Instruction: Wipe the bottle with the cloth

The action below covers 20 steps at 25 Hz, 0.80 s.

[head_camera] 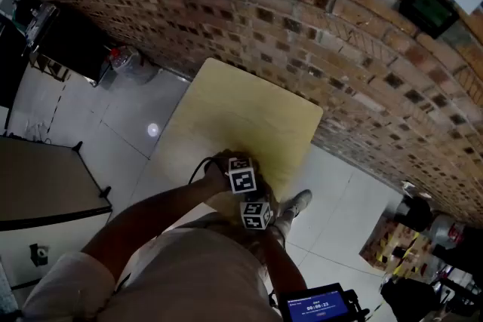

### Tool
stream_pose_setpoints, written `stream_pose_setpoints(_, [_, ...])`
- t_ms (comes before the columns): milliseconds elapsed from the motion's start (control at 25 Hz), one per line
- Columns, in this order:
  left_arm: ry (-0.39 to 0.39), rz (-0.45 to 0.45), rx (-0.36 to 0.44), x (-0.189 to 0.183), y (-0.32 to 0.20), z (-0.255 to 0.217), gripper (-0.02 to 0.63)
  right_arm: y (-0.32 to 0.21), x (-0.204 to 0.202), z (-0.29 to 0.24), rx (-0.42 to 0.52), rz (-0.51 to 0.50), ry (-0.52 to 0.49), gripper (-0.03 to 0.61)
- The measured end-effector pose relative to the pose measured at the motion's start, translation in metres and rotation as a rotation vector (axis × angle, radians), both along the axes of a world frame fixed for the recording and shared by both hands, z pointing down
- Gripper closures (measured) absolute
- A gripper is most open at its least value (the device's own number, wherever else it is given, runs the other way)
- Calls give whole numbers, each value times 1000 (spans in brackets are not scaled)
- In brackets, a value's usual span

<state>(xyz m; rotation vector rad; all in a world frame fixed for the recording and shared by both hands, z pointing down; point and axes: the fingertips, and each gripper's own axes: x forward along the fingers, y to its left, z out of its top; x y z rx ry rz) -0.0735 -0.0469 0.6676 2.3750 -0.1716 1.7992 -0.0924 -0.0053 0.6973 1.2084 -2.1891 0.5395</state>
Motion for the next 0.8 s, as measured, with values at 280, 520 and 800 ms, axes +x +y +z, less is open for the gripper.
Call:
stream_pose_setpoints(280, [22, -80, -3, -5, -2, -2, 448, -1, -28, 34, -178, 53, -67, 489])
stream_pose_setpoints(520, [36, -97, -7, -8, 2, -1, 446, -7, -31, 70, -335, 63, -18, 489])
stream_pose_setpoints(800, [176, -162, 82, -7, -3, -20, 339, 17, 7, 34, -318, 1, -43, 488])
